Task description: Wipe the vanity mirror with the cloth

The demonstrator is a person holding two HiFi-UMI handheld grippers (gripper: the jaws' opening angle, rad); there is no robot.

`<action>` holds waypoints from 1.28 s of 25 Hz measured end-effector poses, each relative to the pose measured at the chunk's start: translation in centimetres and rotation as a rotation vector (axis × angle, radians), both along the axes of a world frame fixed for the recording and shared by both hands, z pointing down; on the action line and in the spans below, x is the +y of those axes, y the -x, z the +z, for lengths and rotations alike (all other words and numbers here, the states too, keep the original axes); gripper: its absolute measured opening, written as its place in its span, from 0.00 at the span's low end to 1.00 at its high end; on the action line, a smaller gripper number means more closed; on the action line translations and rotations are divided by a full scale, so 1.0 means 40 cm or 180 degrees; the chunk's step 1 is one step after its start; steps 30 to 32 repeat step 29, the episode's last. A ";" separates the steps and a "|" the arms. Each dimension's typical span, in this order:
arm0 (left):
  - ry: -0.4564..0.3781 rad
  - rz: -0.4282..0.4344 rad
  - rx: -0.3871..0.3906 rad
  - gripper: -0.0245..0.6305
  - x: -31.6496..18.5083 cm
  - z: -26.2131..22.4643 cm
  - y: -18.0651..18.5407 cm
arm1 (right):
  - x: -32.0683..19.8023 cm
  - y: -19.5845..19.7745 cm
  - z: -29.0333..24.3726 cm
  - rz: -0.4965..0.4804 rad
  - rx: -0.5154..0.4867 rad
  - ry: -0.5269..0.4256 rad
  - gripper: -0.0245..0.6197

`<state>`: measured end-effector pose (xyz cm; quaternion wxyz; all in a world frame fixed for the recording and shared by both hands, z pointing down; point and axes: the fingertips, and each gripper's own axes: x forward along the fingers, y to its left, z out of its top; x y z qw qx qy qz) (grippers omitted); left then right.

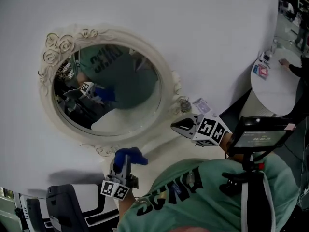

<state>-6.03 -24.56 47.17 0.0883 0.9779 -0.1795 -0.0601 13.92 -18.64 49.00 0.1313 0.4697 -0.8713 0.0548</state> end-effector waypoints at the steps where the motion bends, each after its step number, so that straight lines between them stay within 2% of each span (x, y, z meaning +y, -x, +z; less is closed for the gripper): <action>1: 0.0049 0.0008 0.0072 0.18 0.008 0.002 0.007 | -0.003 0.005 0.002 -0.0001 -0.0040 0.0009 0.06; 6: 0.0098 0.0062 0.0253 0.18 0.052 -0.004 0.011 | -0.011 0.007 0.010 0.0042 -0.0114 0.0063 0.05; 32: 0.0212 0.0245 0.0339 0.18 0.078 -0.003 -0.016 | 0.005 0.025 0.019 -0.0027 -0.0067 0.0119 0.05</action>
